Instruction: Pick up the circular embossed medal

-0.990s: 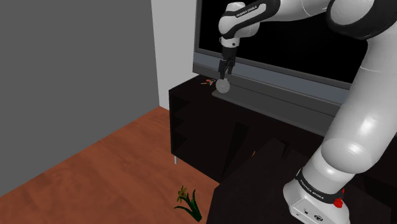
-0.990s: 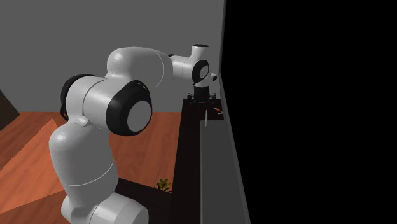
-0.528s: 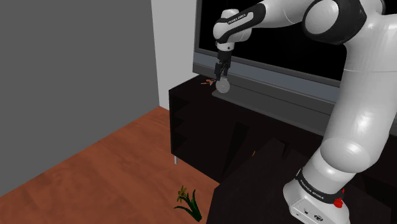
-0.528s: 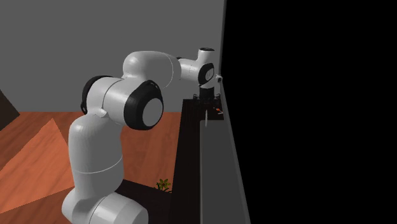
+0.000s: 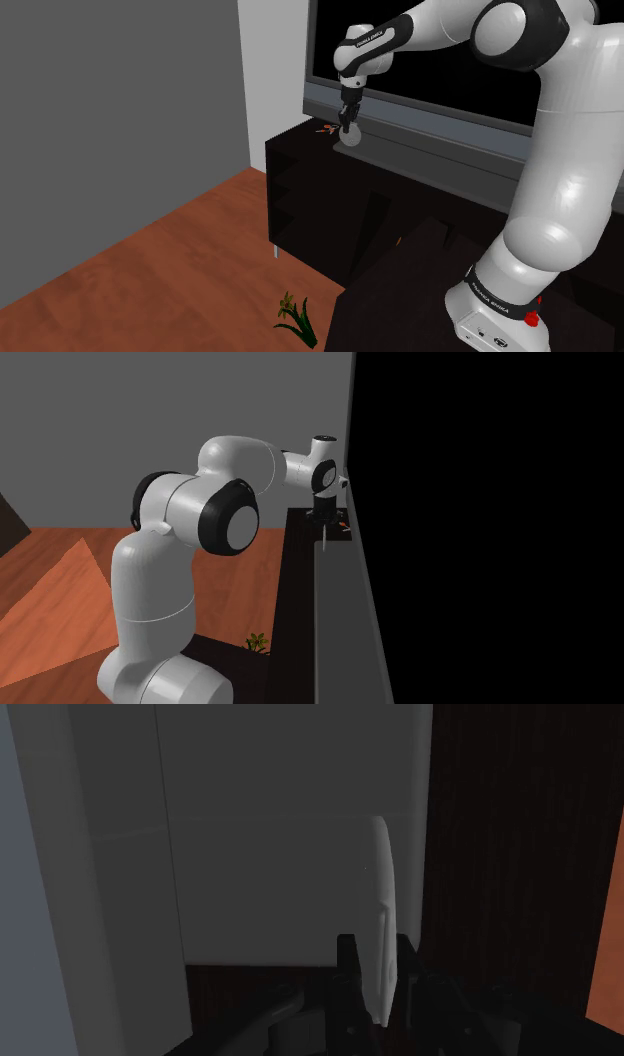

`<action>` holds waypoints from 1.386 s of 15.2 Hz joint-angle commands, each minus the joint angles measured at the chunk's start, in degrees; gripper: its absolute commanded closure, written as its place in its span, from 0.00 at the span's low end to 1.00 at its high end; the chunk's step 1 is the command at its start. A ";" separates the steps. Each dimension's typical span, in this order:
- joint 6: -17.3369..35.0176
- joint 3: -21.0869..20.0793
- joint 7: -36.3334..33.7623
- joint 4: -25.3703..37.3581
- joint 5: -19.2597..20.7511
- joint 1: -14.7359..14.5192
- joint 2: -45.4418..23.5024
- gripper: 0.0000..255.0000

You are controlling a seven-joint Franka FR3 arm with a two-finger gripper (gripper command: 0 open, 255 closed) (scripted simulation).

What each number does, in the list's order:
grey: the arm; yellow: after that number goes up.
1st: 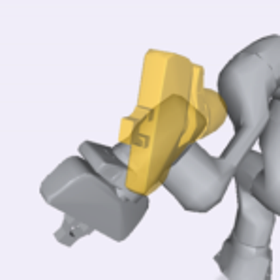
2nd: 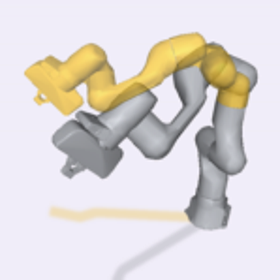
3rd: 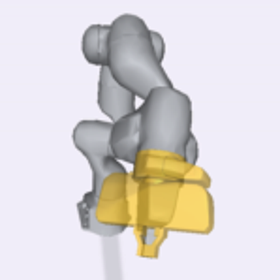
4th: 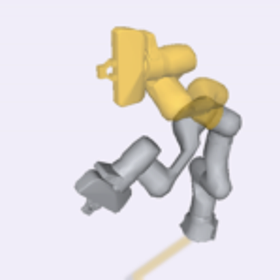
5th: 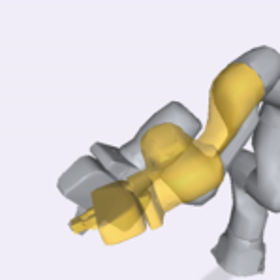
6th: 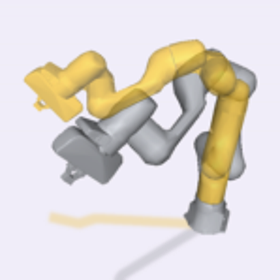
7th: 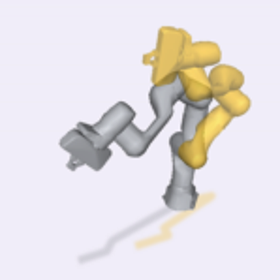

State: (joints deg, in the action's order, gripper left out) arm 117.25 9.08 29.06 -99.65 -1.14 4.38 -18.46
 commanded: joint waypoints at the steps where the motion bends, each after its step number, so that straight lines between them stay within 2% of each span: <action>1: 0.03 0.00 0.00 -0.01 0.00 0.00 -0.01 1.00; 7: 0.08 -0.02 -0.04 0.02 -0.01 -0.02 -0.09 1.00; 21: -9.74 0.17 -0.12 7.20 0.44 -0.08 2.57 1.00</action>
State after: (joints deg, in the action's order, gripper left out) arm 108.28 9.25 29.00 -93.01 -0.74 4.34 -16.08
